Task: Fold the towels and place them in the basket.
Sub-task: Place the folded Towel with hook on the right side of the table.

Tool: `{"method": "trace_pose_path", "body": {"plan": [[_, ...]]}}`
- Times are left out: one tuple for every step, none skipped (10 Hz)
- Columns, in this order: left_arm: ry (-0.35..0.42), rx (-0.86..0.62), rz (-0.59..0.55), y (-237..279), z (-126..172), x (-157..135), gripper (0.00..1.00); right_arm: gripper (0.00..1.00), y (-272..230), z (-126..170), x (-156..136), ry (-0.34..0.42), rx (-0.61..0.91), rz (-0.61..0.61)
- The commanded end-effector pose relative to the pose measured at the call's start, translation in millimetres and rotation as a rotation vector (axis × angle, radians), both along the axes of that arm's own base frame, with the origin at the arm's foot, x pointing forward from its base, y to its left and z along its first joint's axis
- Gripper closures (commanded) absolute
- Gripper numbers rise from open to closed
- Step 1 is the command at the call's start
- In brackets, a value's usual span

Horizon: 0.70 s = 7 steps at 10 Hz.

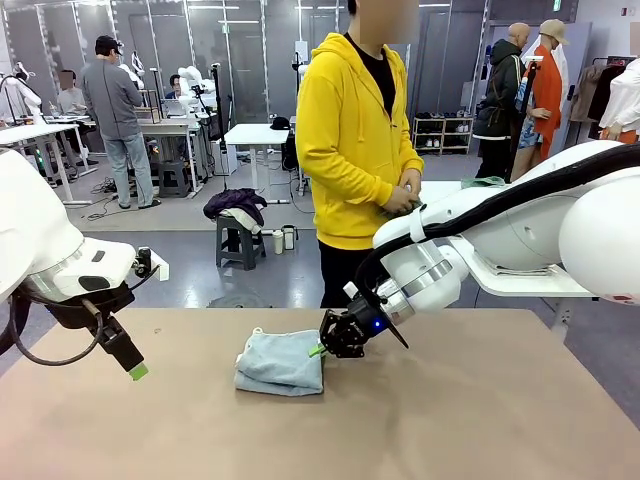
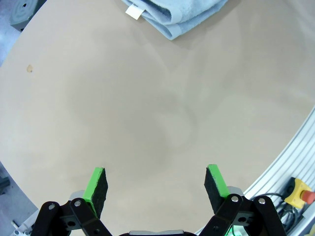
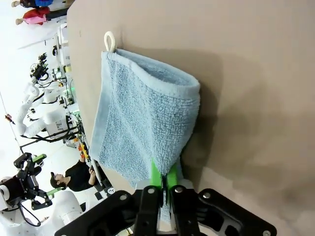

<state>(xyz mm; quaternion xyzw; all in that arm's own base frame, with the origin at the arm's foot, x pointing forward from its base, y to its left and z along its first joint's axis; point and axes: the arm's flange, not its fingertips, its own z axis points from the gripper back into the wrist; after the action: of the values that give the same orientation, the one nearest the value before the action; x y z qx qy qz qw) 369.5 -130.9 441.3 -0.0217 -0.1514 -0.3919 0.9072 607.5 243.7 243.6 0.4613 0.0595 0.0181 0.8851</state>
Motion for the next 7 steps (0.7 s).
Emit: {"method": "trace_pose_path", "body": {"plan": [[-0.005, 0.003, 0.014, -3.3, -0.8, 0.3, 0.00, 1.00, -1.8, 0.0, 0.8, 0.001, 0.001, -0.003], [-0.005, 0.003, 0.014, -3.3, -0.8, 0.3, 0.00, 1.00, -1.8, 0.0, 0.8, 0.001, 0.001, -0.003], [-0.005, 0.003, 0.014, -3.3, -0.8, 0.3, 0.00, 1.00, -1.8, 0.0, 0.8, 0.001, 0.001, -0.003], [-0.005, 0.003, 0.014, -3.3, -0.8, 0.3, 0.00, 1.00, -1.8, 0.0, 0.8, 0.001, 0.001, -0.003], [-0.005, 0.003, 0.014, -3.3, -0.8, 0.3, 0.00, 1.00, -1.8, 0.0, 0.8, 0.001, 0.001, -0.003], [-0.005, 0.003, 0.014, -3.3, -0.8, 0.3, 0.00, 0.95, -1.3, -0.3, 0.7, 0.000, -0.001, -0.002], [-0.005, 0.003, 0.014, -3.3, -0.8, 0.3, 0.00, 0.96, -15.8, 7.3, -2.6, 0.007, -0.009, 0.011]]}}
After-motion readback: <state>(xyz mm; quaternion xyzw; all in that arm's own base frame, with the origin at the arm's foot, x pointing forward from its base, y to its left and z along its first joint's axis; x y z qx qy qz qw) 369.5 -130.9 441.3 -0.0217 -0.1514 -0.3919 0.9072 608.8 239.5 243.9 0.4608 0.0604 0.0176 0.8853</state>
